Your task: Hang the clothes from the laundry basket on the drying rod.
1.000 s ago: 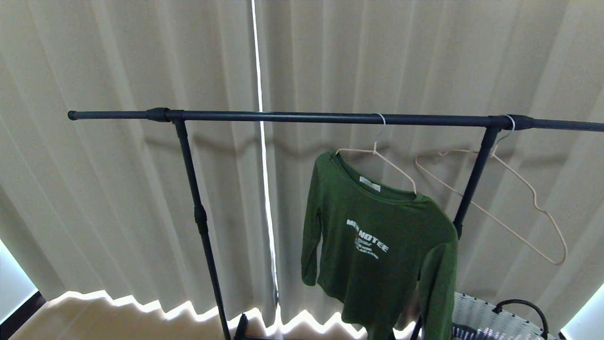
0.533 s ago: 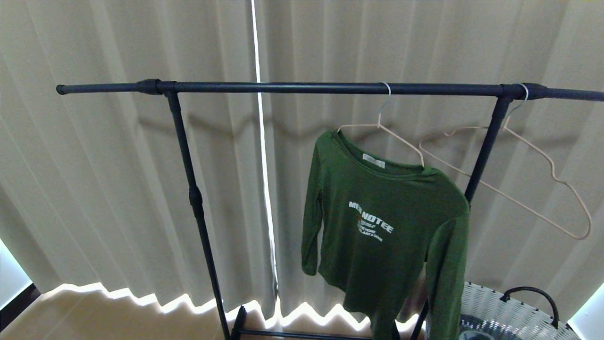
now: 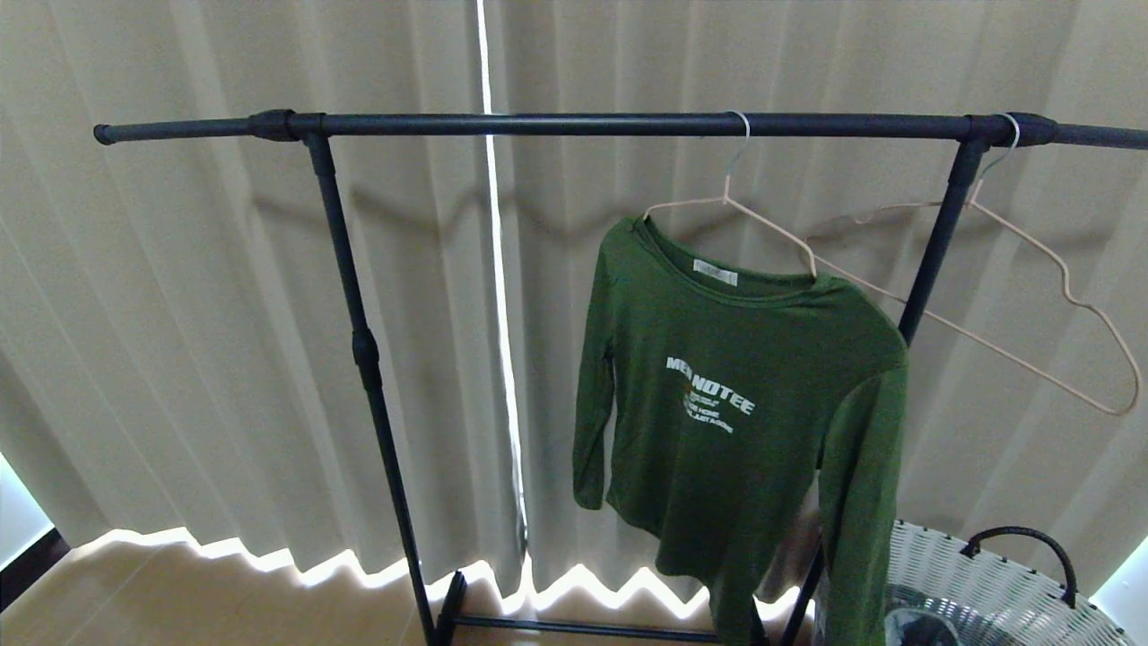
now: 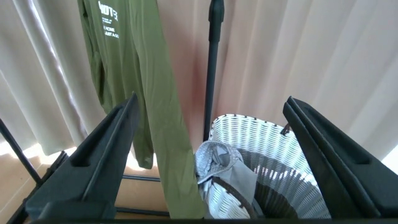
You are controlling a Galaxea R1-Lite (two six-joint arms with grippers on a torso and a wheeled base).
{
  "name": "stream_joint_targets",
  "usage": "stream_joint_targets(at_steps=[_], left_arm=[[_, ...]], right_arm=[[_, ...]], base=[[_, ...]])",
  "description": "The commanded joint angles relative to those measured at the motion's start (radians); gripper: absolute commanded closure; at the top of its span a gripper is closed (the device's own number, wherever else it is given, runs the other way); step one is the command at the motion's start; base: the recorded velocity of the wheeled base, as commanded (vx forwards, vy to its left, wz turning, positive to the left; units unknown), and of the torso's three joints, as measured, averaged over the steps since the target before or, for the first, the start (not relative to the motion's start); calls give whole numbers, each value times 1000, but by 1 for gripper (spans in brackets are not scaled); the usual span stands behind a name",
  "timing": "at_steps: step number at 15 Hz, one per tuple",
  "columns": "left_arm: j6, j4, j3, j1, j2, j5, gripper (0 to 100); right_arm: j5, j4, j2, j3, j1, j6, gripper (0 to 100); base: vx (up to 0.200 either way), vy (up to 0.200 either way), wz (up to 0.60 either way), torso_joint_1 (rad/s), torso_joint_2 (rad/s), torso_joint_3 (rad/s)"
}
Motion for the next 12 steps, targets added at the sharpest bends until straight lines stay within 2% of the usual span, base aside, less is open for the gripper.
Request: stream_joint_targets(at_steps=[1,6,12], left_arm=[[-1,0,0,0,0,0,0],[-1,0,0,0,0,0,0],[-1,0,0,0,0,0,0]], right_arm=[[0,0,-2,0,0,0,0],[0,0,-2,0,0,0,0],[0,0,-2,0,0,0,0]], base=[[0,0,0,0,0,0],[0,0,0,-7,16,11],[0,0,0,-148,389,243]])
